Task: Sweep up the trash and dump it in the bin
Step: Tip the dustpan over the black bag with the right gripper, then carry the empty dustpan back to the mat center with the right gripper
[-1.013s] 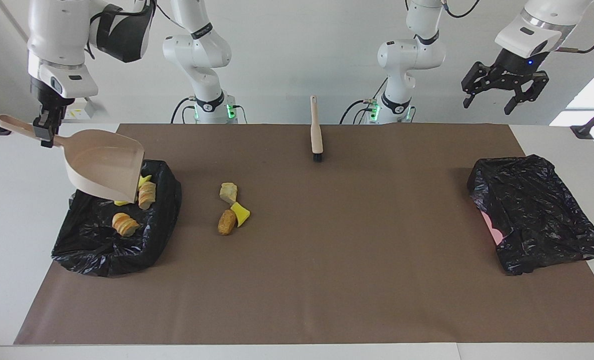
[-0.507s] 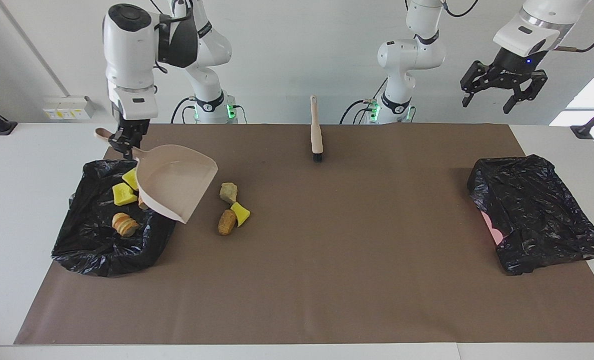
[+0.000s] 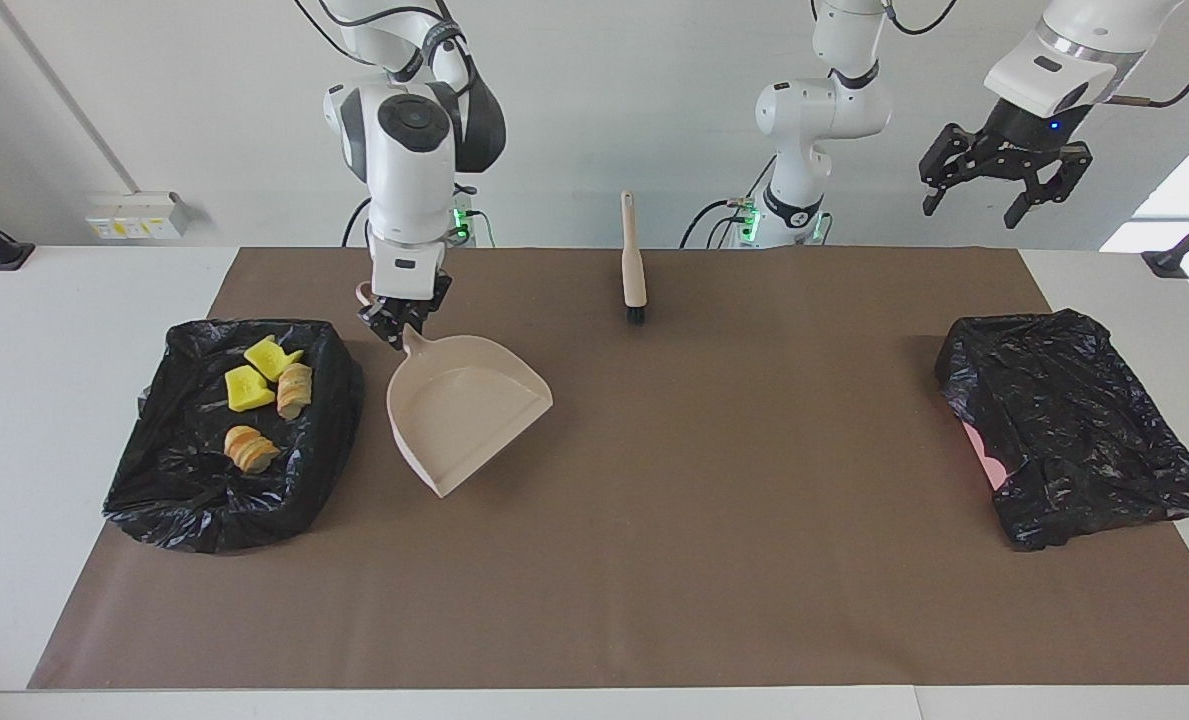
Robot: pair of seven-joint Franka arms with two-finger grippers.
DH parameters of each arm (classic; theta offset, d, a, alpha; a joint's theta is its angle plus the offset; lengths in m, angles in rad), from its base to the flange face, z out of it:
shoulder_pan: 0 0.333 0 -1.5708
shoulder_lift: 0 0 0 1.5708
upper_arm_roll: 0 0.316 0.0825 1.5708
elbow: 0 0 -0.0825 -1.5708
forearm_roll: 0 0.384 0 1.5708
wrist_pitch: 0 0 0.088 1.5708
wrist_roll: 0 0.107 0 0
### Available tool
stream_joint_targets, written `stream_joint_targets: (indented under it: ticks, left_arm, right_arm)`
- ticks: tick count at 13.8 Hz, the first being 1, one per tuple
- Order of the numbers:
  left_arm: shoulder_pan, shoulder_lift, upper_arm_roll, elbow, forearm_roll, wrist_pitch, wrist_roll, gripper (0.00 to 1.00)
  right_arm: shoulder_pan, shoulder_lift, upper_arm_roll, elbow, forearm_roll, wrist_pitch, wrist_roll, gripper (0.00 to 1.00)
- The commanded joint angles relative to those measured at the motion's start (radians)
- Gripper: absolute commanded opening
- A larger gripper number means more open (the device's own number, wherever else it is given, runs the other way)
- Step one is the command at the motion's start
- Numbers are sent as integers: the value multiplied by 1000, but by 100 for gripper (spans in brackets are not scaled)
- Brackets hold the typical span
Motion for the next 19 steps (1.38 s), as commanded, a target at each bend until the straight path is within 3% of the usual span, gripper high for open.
stream_joint_targets:
  ticks: [1, 5, 12, 15, 19]
  left_arm:
    - [2, -33, -5, -39, 13, 10, -15, 100]
    - [0, -33, -6, -39, 11, 10, -15, 100]
    - [-1, -33, -8, -39, 11, 12, -15, 100]
    - [-1, -34, -9, -43, 11, 9, -17, 100]
    - [-1, -41, -9, -51, 11, 12, -17, 100]
  right_arm:
    - [32, 122, -6, 146, 96, -19, 172, 0]
    - [98, 269, -6, 291, 177, -10, 383, 0]
    - [134, 595, 9, 683, 254, 30, 764, 0]
    - [144, 636, 63, 690, 254, 128, 868, 0]
    - [177, 653, 69, 670, 257, 188, 967, 0]
